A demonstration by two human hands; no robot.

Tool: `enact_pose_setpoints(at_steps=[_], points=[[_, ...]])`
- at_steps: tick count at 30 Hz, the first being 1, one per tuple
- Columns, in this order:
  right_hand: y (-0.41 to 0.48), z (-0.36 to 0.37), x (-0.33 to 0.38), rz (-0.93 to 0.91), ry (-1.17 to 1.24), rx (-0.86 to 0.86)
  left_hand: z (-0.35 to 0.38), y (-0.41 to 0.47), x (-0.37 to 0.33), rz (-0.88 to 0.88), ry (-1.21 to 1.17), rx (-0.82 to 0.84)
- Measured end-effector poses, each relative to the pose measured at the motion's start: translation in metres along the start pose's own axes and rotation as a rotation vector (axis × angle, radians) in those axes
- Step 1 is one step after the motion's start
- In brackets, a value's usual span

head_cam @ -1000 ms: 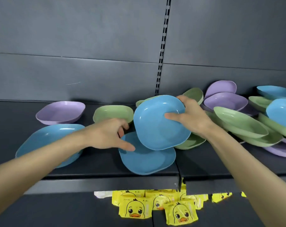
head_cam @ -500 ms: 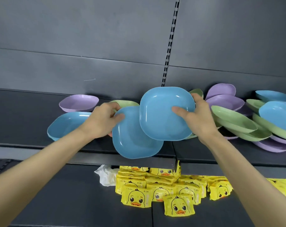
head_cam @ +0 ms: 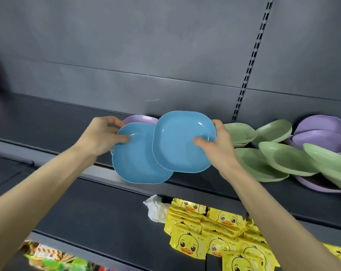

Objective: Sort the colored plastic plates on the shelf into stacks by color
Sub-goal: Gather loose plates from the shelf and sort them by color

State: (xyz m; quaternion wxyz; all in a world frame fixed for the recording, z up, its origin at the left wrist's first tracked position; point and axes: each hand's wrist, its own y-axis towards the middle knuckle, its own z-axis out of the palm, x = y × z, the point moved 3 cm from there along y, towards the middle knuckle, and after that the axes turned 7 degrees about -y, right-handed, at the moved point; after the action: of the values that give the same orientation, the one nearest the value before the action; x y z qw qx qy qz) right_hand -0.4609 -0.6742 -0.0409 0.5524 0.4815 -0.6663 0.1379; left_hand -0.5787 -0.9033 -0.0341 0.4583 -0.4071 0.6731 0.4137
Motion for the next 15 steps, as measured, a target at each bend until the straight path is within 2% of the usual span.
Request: enact_pose_setpoints(at_steps=[6, 15], points=[[0.027, 0.036, -0.003, 0.033, -0.032, -0.016, -0.022, 0.053, 0.019, 0.130, 0.212, -0.036], [0.055, 0.073, -0.013, 0.176, -0.157, -0.106, -0.007, 0.122, 0.053, 0.213, 0.416, 0.332]])
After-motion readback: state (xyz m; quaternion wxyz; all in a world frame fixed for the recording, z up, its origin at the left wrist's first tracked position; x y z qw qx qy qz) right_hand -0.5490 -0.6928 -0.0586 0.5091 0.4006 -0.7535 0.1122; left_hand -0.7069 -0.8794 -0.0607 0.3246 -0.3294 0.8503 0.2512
